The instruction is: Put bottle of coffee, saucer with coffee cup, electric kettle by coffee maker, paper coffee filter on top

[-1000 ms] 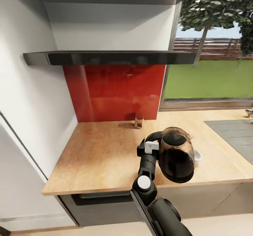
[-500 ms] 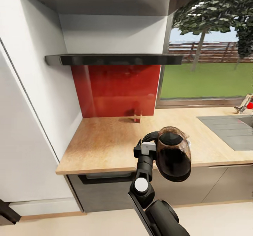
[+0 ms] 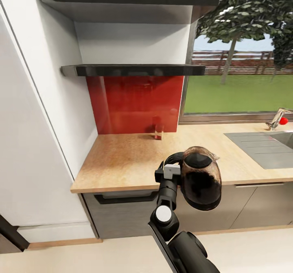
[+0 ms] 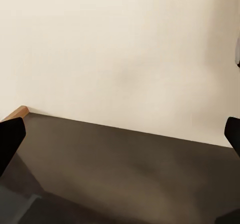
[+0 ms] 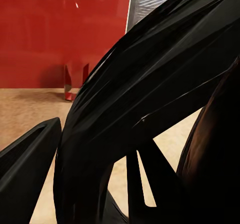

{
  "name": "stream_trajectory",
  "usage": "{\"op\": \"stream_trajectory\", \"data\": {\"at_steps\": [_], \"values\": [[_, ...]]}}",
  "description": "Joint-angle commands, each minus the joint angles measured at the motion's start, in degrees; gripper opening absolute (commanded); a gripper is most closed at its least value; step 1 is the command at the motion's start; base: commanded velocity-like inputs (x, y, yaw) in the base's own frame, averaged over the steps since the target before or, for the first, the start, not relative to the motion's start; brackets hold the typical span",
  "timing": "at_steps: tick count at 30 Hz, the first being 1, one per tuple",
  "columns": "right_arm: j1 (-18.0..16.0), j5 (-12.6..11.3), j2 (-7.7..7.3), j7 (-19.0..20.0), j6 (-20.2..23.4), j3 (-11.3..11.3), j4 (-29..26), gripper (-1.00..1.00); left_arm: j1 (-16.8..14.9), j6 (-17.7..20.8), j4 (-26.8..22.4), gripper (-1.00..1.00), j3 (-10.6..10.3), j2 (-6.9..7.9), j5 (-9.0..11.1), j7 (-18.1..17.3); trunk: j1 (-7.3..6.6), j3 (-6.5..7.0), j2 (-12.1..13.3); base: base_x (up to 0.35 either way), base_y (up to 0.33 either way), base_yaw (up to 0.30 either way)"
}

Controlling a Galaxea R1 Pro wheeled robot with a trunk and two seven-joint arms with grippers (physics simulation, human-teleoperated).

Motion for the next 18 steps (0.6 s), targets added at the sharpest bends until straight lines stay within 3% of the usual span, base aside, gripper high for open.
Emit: {"op": "stream_trajectory", "data": {"at_steps": [1, 18], "values": [[-0.1, 0.5, 0.00, -0.2, 0.6, 0.1, 0.0, -1.00, -0.1, 0.2, 0.0, 1.00, -0.5, -0.01, 0.5, 0.1, 0.03, -0.12, -0.1, -0.005, 0.000, 0.000], [-0.1, 0.5, 0.00, -0.3, 0.6, 0.1, 0.0, -1.00, -0.1, -1.3, -1.1, 1.00, -0.6, -0.06, 0.5, 0.1, 0.03, -0.11, -0.1, 0.000, 0.000, -0.003]]}}
